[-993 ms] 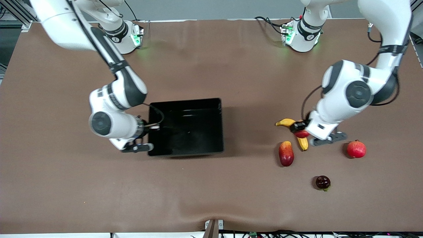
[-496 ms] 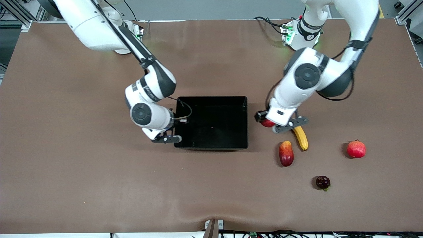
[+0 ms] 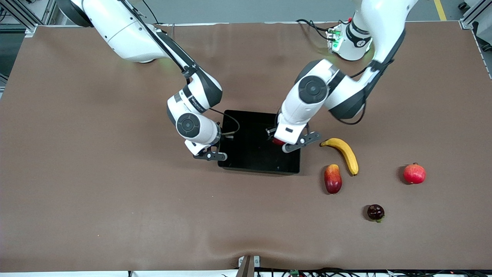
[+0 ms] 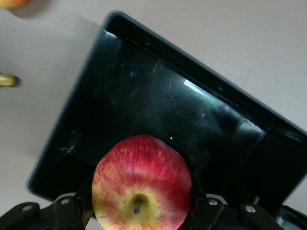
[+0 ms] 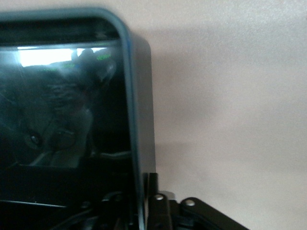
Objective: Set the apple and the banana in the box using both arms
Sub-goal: 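Lower the apple into the box with the left gripper while the right gripper releases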
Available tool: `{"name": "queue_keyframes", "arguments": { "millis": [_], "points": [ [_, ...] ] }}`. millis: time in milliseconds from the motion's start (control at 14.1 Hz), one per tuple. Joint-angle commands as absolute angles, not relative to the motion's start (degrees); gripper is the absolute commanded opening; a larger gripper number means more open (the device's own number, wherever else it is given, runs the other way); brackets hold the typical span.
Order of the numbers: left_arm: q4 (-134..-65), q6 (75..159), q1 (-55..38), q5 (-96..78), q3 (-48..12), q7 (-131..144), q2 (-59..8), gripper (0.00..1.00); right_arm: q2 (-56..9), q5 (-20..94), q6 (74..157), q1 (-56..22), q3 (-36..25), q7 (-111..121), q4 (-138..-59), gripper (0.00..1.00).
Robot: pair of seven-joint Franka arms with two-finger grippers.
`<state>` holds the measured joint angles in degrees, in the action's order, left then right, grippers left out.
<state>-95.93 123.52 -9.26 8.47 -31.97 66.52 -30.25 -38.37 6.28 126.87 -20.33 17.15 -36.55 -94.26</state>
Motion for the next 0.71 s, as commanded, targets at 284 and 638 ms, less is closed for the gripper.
{"name": "queue_keyframes", "arguments": {
  "millis": [284,638],
  "points": [
    [-93.34,126.11,-11.07,14.76,-31.64,70.14,-39.98,0.0,-34.64,7.03,123.23,-14.6,16.96,-34.2,-93.51,1.0],
    [-94.83,126.56,-11.16,15.73,-30.42,70.31,-41.39,0.0,-31.12,7.03,122.17,-10.38,16.88,-33.75,-93.52,1.0]
  ]
}}
